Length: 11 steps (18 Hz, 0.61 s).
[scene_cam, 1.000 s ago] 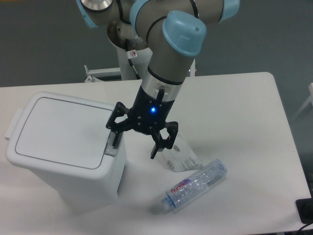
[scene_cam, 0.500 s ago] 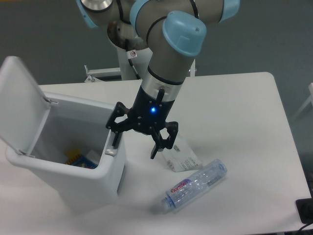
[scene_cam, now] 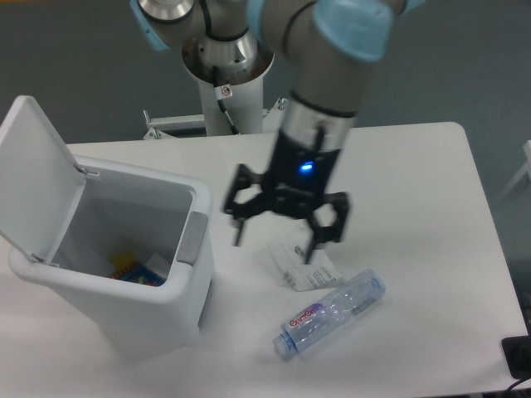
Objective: Open the trash can
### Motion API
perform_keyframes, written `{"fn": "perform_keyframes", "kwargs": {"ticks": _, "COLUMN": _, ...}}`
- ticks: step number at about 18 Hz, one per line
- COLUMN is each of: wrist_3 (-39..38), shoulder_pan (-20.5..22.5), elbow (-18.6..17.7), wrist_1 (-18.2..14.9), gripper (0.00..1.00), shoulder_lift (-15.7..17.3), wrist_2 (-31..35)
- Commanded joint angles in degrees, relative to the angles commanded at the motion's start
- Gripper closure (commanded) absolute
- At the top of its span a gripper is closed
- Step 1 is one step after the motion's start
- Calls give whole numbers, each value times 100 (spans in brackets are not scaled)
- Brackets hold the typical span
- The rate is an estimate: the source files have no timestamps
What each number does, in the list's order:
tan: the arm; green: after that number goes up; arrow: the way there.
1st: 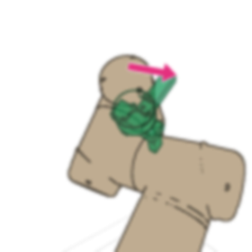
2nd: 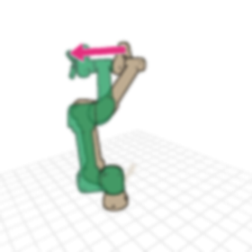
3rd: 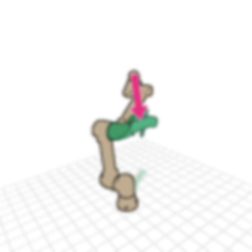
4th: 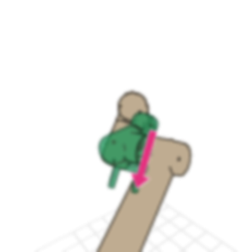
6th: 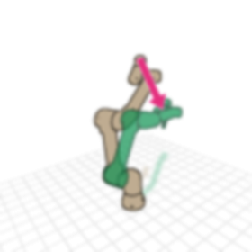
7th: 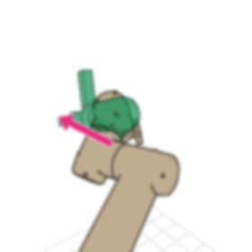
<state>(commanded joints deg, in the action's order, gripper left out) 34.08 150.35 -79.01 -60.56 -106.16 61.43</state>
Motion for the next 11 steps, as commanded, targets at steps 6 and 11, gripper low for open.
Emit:
{"fn": "perform_keyframes", "kwargs": {"ticks": 6, "wrist_3": 2372, "shoulder_pan": 732, "elbow": -18, "wrist_1": 0, "gripper": 0, "shoulder_lift": -651, "wrist_2": 1712}}
{"fn": "perform_keyframes", "kwargs": {"ticks": 11, "wrist_3": 3789, "shoulder_pan": 1197, "elbow": -88, "wrist_1": -43, "gripper": 0, "shoulder_lift": -933, "wrist_2": 1996}}
